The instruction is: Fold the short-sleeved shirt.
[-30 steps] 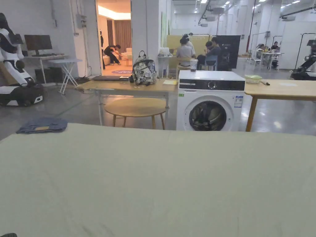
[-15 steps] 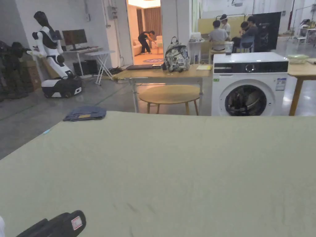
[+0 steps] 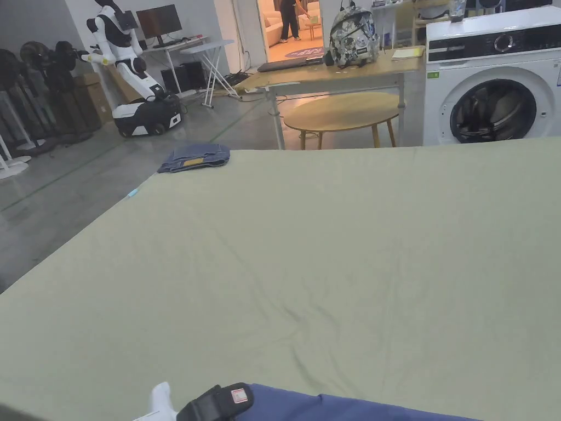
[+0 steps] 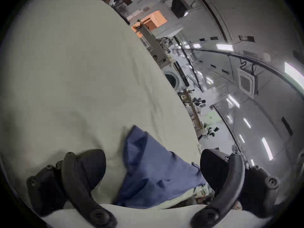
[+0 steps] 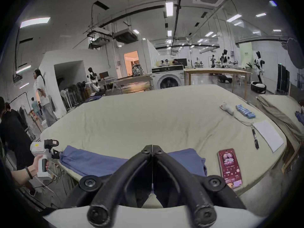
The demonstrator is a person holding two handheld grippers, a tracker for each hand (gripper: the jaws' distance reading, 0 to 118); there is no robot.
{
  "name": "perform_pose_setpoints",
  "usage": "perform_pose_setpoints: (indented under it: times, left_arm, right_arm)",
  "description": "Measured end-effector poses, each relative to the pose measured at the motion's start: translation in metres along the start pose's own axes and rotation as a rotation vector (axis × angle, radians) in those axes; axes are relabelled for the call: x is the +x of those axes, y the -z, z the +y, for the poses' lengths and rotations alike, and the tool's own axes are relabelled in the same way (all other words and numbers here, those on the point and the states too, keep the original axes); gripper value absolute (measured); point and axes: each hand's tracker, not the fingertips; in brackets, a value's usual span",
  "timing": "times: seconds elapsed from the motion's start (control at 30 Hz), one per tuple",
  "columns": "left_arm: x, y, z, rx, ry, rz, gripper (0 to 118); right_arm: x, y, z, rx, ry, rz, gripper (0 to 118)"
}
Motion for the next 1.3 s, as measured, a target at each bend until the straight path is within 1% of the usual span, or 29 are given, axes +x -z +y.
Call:
perform_pose_setpoints:
  times: [0.03, 0.07, 0.1, 0.2, 0.27, 0.3, 0.33, 0.4, 0.43, 0.47, 0.5, 0.57, 0.63, 0.73, 0.8, 0.83, 0.87, 0.9, 0.93, 0.97, 1.0, 1.03, 1.07, 1.1, 1.13, 1.17, 1.2, 1.23, 1.3]
  left_arm:
    - [0.000, 0.012, -0.001, -0.062, -0.026, -0.028, 22]
    - [0.003, 0.022, -0.006, -0.106, -0.019, -0.061, 8]
    - [0.013, 0.030, -0.017, -0.099, -0.017, -0.063, 8]
    - [0.008, 0.047, -0.028, -0.123, -0.147, -0.036, 8]
    - [-0.001, 0.041, -0.018, -0.073, -0.119, -0.081, 8]
    - [0.004, 0.032, -0.013, -0.011, -0.135, -0.051, 8]
    - [0.009, 0.020, -0.005, 0.028, -0.154, -0.082, 8]
    - [0.053, -0.013, 0.013, 0.100, -0.124, -0.127, 8]
    - [0.069, -0.026, 0.023, 0.117, -0.081, -0.095, 8]
    - [0.085, -0.041, 0.036, 0.143, 0.017, -0.003, 8]
    - [0.086, -0.053, 0.050, 0.151, 0.082, 0.042, 8]
    - [0.121, -0.071, 0.064, 0.166, 0.223, 0.163, 8]
    - [0.146, -0.071, 0.068, 0.115, 0.333, 0.191, 8]
    - [0.187, -0.031, 0.033, 0.066, 0.393, 0.201, 8]
    - [0.200, 0.015, -0.005, 0.043, 0.399, 0.315, 8]
    - [0.201, 0.040, -0.021, 0.011, 0.435, 0.320, 8]
    - [0.198, 0.064, -0.036, -0.105, 0.509, 0.231, 8]
    - [0.197, 0.087, -0.054, -0.137, 0.527, 0.204, 8]
    - [0.196, 0.110, -0.069, -0.176, 0.519, 0.239, 8]
    - [0.194, 0.131, -0.078, -0.238, 0.527, 0.254, 10]
    - [0.188, 0.148, -0.086, -0.272, 0.541, 0.235, 21]
    - [0.183, 0.161, -0.094, -0.277, 0.542, 0.219, 46]
    - [0.183, 0.169, -0.096, -0.308, 0.524, 0.227, 62]
    - [0.186, 0.168, -0.096, -0.324, 0.523, 0.186, 70]
    - [0.189, 0.162, -0.094, -0.288, 0.510, 0.076, 69]
    - [0.193, 0.147, -0.089, -0.264, 0.475, -0.041, 65]
    - [0.194, 0.140, -0.083, -0.242, 0.434, -0.126, 45]
    - [0.194, 0.135, -0.077, -0.235, 0.386, -0.166, 0]
    - [0.182, 0.126, -0.065, -0.189, 0.316, -0.148, 0]
  right_arm:
    - [0.002, 0.001, -0.001, 0.000, 0.010, 0.003, 0]
    - [0.001, 0.001, -0.003, 0.000, 0.021, 0.004, 0]
    - [0.002, 0.002, -0.004, -0.005, 0.028, 0.006, 0]
    - [-0.002, -0.001, -0.007, -0.013, 0.025, -0.002, 0]
    - [-0.001, -0.004, -0.010, -0.021, 0.012, 0.001, 0]
    - [0.001, -0.005, -0.011, -0.025, 0.005, -0.002, 0]
    - [-0.001, -0.007, -0.011, -0.031, 0.000, -0.007, 0]
    - [0.003, -0.006, -0.013, -0.047, 0.006, -0.005, 0]
    - [0.005, -0.006, -0.015, -0.050, 0.015, -0.006, 0]
    - [0.006, -0.006, -0.016, -0.052, 0.028, -0.005, 0]
    - [0.008, -0.005, -0.018, -0.054, 0.047, 0.002, 0]
    - [0.013, -0.002, -0.022, -0.051, 0.101, 0.019, 0]
    - [0.023, 0.002, -0.029, -0.057, 0.125, 0.017, 0]
    - [0.019, 0.004, -0.028, -0.052, 0.137, 0.017, 0]
    - [0.013, -0.002, -0.027, -0.026, 0.141, 0.045, 0]
    - [0.010, -0.006, -0.026, -0.019, 0.136, 0.056, 0]
    - [0.007, -0.010, -0.026, -0.012, 0.132, 0.058, 0]
    - [0.005, -0.013, -0.026, -0.012, 0.131, 0.058, 0]
    - [0.004, -0.016, -0.027, -0.014, 0.128, 0.060, 0]
    - [0.004, -0.017, -0.028, -0.020, 0.126, 0.058, 0]
    - [0.002, -0.019, -0.029, -0.025, 0.123, 0.050, 0]
    - [0.003, -0.020, -0.030, -0.025, 0.122, 0.040, 0]
    - [0.004, -0.021, -0.031, -0.029, 0.128, 0.037, 0]
    - [0.006, -0.021, -0.032, -0.039, 0.139, 0.040, 0]
    - [0.007, -0.022, -0.033, -0.041, 0.141, 0.037, 0]
    - [0.007, -0.023, -0.036, -0.037, 0.145, 0.027, 0]
    - [0.008, -0.022, -0.037, -0.041, 0.151, 0.022, 0]
    - [0.010, -0.020, -0.038, -0.049, 0.160, 0.024, 0]
    - [0.011, -0.017, -0.040, -0.062, 0.172, 0.021, 0]
